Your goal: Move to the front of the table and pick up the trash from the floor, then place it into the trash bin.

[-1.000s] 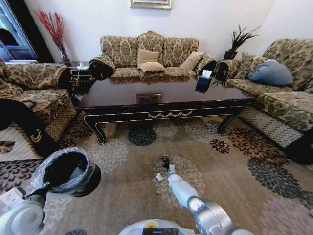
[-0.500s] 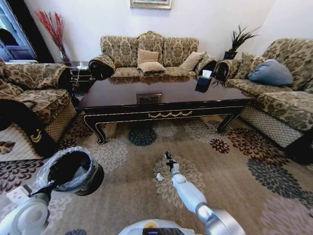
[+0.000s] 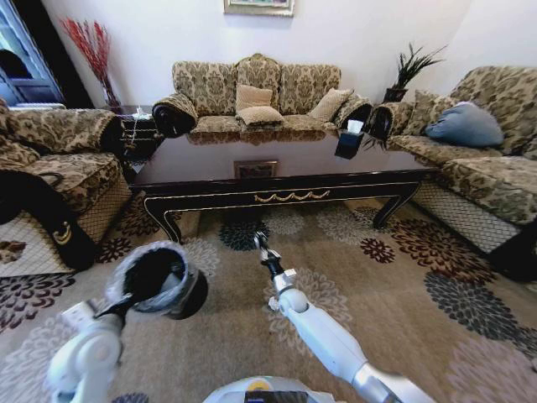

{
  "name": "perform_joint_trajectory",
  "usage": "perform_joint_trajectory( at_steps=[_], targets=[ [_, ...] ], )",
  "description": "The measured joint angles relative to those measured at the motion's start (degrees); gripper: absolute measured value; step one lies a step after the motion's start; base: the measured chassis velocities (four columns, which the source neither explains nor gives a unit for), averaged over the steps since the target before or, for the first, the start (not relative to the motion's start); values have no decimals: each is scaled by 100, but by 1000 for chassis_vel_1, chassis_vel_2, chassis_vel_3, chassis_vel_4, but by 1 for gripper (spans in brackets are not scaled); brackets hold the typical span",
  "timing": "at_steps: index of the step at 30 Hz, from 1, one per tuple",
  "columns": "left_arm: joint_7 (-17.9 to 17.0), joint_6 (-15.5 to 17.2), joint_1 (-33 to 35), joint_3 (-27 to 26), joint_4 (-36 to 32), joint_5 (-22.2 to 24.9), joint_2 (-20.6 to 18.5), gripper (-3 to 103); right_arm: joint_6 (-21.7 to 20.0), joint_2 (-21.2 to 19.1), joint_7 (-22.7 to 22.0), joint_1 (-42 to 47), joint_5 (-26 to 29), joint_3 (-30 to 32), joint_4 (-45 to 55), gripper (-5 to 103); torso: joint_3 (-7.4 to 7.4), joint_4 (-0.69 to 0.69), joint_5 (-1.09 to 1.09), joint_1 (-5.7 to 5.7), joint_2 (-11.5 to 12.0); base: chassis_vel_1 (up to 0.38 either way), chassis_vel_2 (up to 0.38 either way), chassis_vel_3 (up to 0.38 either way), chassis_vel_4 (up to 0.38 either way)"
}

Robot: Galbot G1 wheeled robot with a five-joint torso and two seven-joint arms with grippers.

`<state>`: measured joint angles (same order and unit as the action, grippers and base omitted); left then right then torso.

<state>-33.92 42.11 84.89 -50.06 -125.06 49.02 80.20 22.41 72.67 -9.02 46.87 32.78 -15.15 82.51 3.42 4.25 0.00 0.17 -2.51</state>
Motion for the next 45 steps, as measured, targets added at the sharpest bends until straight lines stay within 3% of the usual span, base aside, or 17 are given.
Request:
perform_joint_trajectory(
  at_steps=[6,12,19,22,25,28,34,37,38,40,42,43,45],
  targets=[
    [28,1,-339,459,409,-94,-4,2,114,-410,-62,-187,15,-753,976,3,0,-2,1,0,0,0,0,0,0],
    [33,0,-693,839,681,-178,34,2,186,-896,5,-463,-200,-1383,1263,3,0,0,1,0,0,0,0,0,0],
    [65,0,-1053,1258,880,-251,140,2,493,-1036,54,-667,-1098,-1793,774,3,0,-1,1,0,0,0,0,0,0],
    [82,1,-1132,1300,897,-248,149,2,544,-1062,68,-676,-1314,-1857,653,17,1,-1,1,0,0,0,0,0,0],
    [85,2,-1162,1299,899,-243,149,2,546,-1114,68,-677,-1361,-1902,649,22,1,-2,1,0,0,0,0,0,0],
    [102,2,-1197,1286,899,-228,148,2,546,-1192,61,-693,-1441,-1955,622,38,0,-1,1,0,0,0,0,0,0],
    [105,3,-1188,1233,898,-228,144,2,546,-1266,42,-731,-1449,-1971,676,55,0,-1,0,0,0,0,0,0,0],
    [120,3,-1120,1078,899,-225,106,2,480,-1262,-9,-695,-1307,-1777,728,71,0,0,-1,0,0,0,0,0,0],
    [120,3,-1120,1078,899,-225,106,2,480,-1262,-9,-695,-1307,-1777,728,71,0,0,-1,0,0,0,0,0,0],
    [137,3,-1057,907,903,-251,36,2,277,-1196,-139,-606,-1055,-1508,728,77,0,-1,-1,0,0,0,0,0,0],
    [180,4,-1011,648,904,-342,-70,2,-256,-1120,-530,-421,-694,-1101,716,88,0,-2,-2,0,0,0,0,0,0],
    [180,4,-1011,648,904,-342,-70,2,-256,-1120,-530,-421,-694,-1101,716,88,0,-2,-2,0,0,0,0,0,0],
    [182,4,-957,438,833,-336,-190,2,-680,-1046,-952,-214,-400,-828,676,97,0,-2,1,0,0,0,0,0,0]
  ],
)
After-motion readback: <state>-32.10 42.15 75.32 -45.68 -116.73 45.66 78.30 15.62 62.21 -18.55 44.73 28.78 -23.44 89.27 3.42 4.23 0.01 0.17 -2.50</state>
